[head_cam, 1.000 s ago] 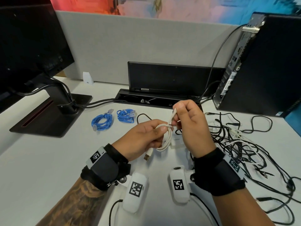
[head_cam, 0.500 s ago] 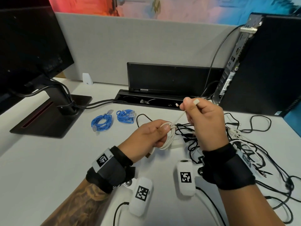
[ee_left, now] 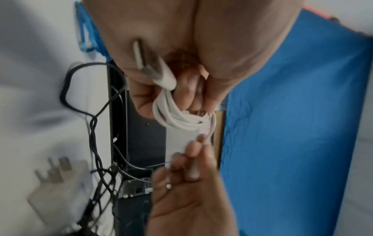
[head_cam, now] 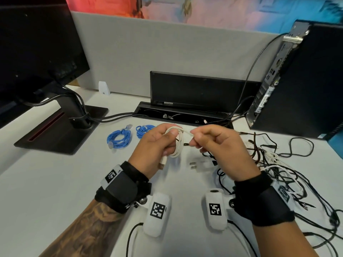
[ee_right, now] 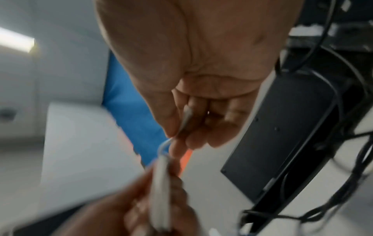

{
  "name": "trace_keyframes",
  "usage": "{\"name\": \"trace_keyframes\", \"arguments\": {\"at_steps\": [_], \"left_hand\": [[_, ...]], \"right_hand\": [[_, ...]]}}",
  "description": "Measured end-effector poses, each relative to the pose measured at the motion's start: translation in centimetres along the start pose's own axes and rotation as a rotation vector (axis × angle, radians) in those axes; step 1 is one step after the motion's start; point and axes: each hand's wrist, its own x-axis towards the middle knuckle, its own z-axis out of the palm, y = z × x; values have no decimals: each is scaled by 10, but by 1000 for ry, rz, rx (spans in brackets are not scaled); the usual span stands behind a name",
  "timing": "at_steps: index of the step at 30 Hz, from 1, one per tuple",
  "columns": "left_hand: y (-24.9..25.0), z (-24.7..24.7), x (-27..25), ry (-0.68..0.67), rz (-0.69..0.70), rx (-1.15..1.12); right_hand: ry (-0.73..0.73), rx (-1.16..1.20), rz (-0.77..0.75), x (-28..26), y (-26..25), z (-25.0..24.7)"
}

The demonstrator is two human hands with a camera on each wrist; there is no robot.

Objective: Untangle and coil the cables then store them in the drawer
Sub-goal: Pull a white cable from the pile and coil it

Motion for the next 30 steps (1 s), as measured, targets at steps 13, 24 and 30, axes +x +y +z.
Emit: {"name": "trace_keyframes", "arguments": {"at_steps": [13,24,30], "left_hand": [[-3,3,-3,45,-19,37],[5,-2,-2,207,64,347],[5,-1,-4,134,148,708]], "right_hand": [[-20,304,271,1,9,23],[-23,-120,170,-3,7,23],[46,-282,124,-2,2,17]]}}
